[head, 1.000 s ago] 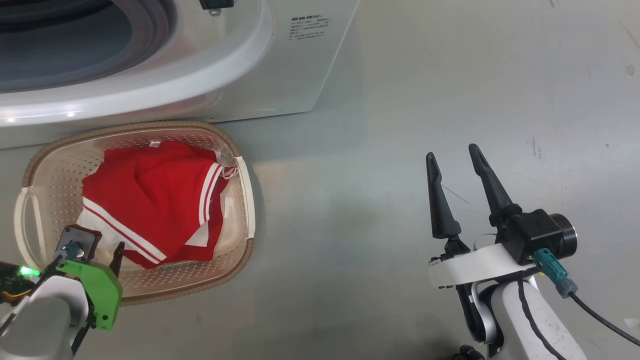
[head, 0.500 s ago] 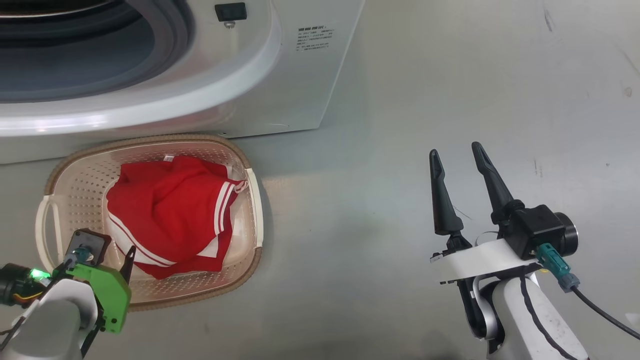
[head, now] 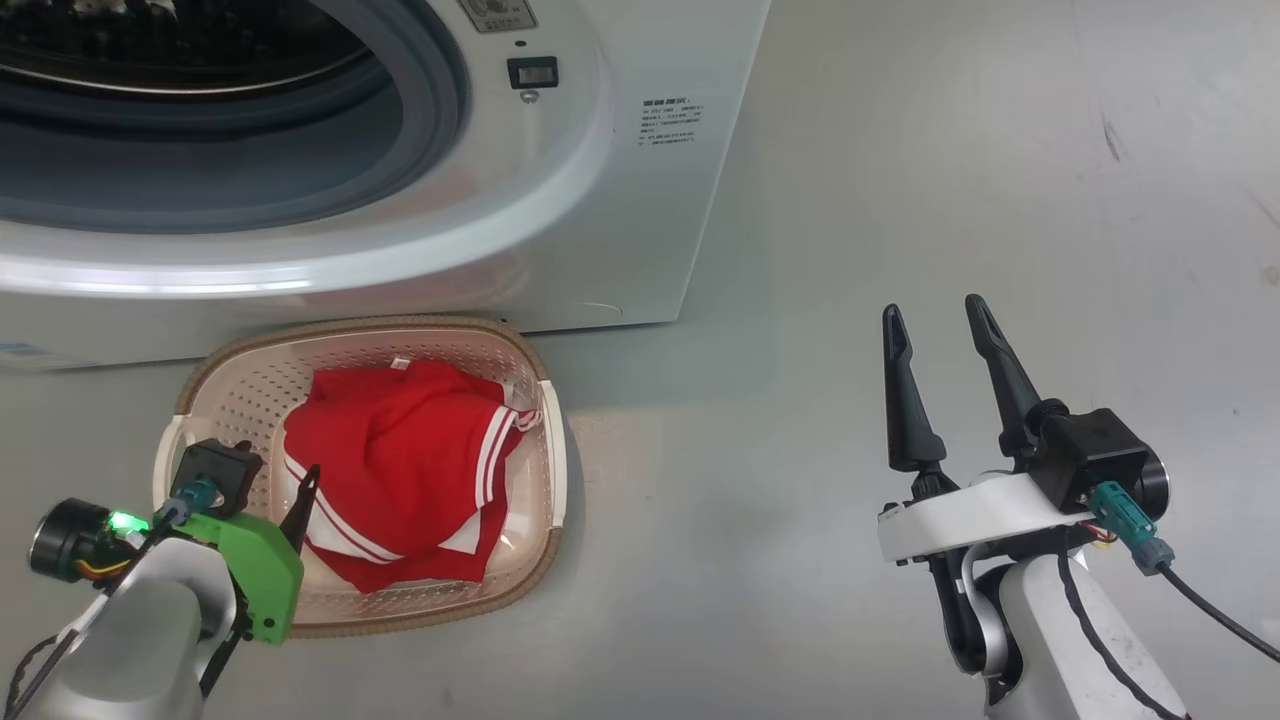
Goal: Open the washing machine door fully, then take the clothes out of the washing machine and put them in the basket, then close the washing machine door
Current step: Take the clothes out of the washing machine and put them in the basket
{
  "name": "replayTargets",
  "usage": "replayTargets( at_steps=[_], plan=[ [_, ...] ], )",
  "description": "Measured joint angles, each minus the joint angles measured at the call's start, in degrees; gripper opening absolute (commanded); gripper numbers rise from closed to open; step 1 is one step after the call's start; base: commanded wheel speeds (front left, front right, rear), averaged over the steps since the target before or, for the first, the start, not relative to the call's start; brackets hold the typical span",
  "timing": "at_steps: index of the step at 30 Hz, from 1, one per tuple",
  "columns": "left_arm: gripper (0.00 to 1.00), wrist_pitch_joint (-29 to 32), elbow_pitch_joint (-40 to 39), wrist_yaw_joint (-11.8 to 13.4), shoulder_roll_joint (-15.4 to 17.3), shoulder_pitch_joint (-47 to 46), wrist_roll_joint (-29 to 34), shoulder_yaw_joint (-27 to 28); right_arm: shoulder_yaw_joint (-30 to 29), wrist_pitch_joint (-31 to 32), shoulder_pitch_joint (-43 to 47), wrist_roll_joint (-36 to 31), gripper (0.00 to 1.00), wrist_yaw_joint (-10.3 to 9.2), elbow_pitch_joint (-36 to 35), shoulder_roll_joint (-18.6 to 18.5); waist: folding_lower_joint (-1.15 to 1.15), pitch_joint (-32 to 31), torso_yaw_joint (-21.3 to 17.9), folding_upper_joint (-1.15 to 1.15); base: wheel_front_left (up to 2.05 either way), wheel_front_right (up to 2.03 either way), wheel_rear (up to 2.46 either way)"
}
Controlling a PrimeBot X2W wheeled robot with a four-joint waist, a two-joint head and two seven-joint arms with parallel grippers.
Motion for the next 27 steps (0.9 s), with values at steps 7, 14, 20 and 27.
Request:
replayTargets(
  at_steps=[7, 14, 20, 27],
  plan=[
    [1.00, 0.0, -8.5, 0.0, -0.3, 0.1, -1.1, 2.9, -1.2, 0.0, 0.3, 0.6, 1.00, 0.01, 1.4, 0.0, 0.00, -4.6, 2.5, 0.00, 0.00, 0.00, 0.00],
    [1.00, 0.0, -15.4, 0.0, 0.2, 1.7, -1.2, 6.9, -1.9, 0.0, 1.9, 0.7, 1.00, 0.19, 2.4, 0.0, 0.00, -8.4, 4.3, 0.00, 0.00, 0.00, 0.00],
    [1.00, 0.0, -22.0, 0.0, 0.0, 6.1, -1.5, 10.6, -2.5, 0.0, 4.0, 1.1, 1.00, 1.12, 3.0, 0.0, 0.00, -12.1, 5.9, 0.00, 0.00, 0.00, 0.00],
    [1.00, 0.0, -28.6, 0.4, -0.2, 11.5, -1.4, 14.5, -3.5, 0.0, 6.2, 1.1, 1.00, 2.11, 3.7, 0.0, 0.00, -16.0, 7.3, 0.00, 0.00, 0.00, 0.00]
  ],
)
